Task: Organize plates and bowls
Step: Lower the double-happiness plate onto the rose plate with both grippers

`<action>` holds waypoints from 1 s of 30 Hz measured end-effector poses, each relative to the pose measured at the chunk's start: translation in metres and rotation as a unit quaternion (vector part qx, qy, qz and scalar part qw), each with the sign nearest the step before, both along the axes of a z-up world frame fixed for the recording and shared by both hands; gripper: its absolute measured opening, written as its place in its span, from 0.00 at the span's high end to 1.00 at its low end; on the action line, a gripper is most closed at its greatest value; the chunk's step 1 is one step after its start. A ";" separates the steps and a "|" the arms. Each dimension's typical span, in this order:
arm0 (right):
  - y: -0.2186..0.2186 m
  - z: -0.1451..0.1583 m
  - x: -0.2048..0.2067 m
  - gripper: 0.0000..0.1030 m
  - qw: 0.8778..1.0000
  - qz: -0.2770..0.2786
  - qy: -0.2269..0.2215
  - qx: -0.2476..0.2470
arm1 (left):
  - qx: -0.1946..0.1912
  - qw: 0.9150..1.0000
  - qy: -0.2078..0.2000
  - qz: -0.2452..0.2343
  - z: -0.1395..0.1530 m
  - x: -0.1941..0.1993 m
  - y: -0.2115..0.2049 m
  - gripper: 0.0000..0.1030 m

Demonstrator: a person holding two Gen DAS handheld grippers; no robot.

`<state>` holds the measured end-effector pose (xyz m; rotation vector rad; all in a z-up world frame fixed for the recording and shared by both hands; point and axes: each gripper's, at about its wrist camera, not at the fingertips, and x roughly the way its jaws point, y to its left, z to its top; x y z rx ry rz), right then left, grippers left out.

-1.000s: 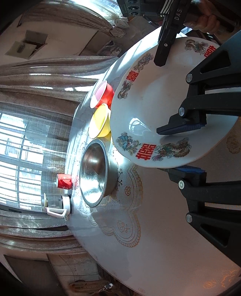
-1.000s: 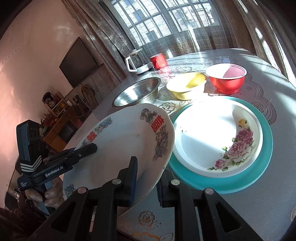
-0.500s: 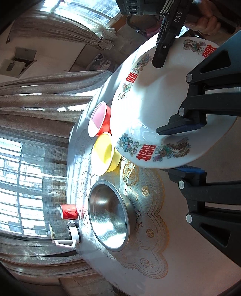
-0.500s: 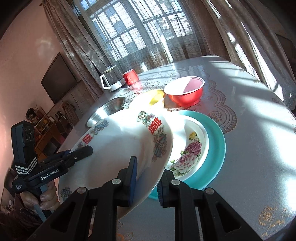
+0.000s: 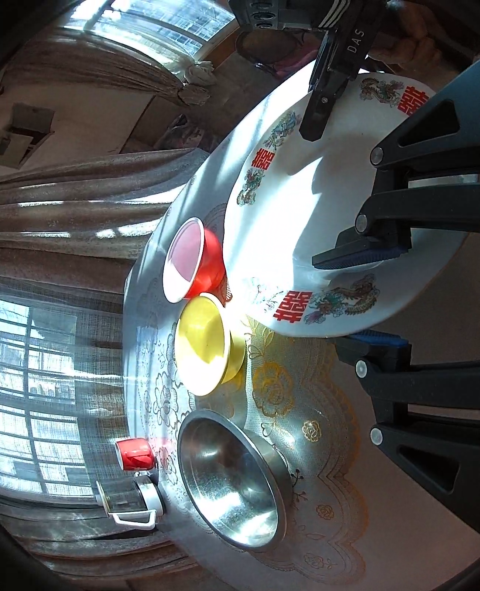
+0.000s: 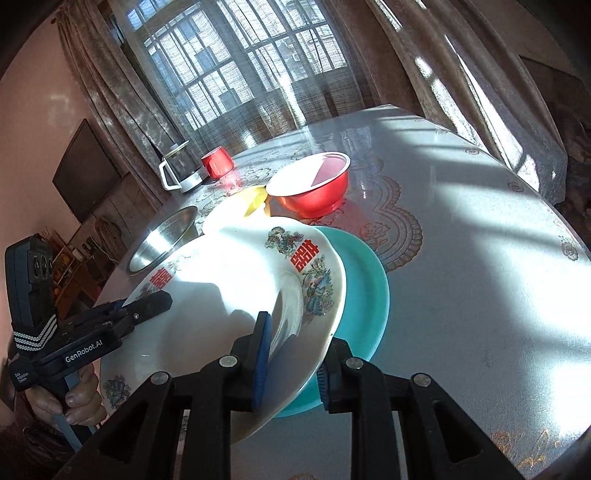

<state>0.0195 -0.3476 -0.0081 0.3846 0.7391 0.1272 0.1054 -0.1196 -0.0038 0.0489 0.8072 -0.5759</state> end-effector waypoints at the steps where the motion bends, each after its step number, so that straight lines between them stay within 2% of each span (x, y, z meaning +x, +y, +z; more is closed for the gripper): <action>1: -0.001 -0.001 0.001 0.79 1.000 -0.002 0.001 -0.001 | 0.002 1.000 0.001 0.000 -0.002 0.000 -0.002 0.71; 10: -0.006 -0.009 0.012 0.79 1.000 -0.014 0.005 -0.011 | 0.008 1.000 0.006 0.006 -0.008 0.011 -0.010 0.71; 17: -0.011 -0.018 0.018 0.79 1.000 -0.025 0.016 0.002 | 0.015 1.000 0.014 0.005 -0.017 0.016 -0.015 0.71; 30: -0.007 -0.023 0.023 0.79 0.999 -0.028 0.025 -0.019 | 0.018 1.000 0.015 0.013 -0.020 0.022 -0.018 0.70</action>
